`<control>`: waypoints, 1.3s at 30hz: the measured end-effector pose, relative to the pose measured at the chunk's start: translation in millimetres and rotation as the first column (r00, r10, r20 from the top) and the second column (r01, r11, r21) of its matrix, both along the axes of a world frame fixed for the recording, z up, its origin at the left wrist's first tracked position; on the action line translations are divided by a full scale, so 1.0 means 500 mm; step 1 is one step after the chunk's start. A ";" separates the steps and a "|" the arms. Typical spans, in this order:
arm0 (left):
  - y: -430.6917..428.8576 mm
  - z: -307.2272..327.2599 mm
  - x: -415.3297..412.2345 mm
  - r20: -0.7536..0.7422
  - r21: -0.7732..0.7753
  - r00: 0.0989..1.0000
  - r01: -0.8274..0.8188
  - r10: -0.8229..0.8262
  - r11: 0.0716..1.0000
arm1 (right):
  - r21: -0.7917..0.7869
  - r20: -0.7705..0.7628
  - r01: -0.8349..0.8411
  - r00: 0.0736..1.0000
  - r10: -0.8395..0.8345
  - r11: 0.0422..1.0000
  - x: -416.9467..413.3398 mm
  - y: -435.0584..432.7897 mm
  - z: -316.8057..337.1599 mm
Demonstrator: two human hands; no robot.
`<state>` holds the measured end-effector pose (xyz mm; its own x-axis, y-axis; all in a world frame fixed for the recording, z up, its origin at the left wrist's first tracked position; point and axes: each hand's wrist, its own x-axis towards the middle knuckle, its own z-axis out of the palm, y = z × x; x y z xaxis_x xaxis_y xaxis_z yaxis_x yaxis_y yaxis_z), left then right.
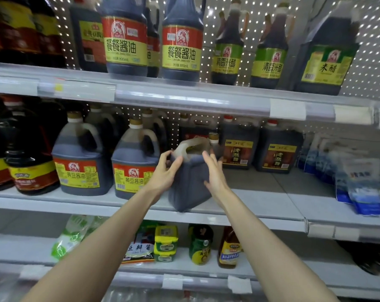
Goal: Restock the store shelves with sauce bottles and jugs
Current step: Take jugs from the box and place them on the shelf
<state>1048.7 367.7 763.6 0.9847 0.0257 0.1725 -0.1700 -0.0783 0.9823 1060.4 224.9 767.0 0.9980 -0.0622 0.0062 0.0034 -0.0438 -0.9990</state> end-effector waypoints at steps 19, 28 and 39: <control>0.005 -0.016 -0.027 -0.053 -0.032 0.999 0.010 -0.012 0.999 | -0.083 0.031 -0.003 0.999 0.006 0.997 -0.043 0.031 0.020; -0.068 -0.024 -0.054 -0.007 -0.037 0.996 0.094 -0.094 0.995 | -0.085 0.012 0.023 1.000 -0.022 0.996 -0.018 -0.038 0.032; -0.025 -0.015 0.012 -0.034 -0.011 0.999 0.028 -0.028 1.000 | -0.117 0.138 0.126 0.984 -0.109 0.985 0.001 -0.051 0.024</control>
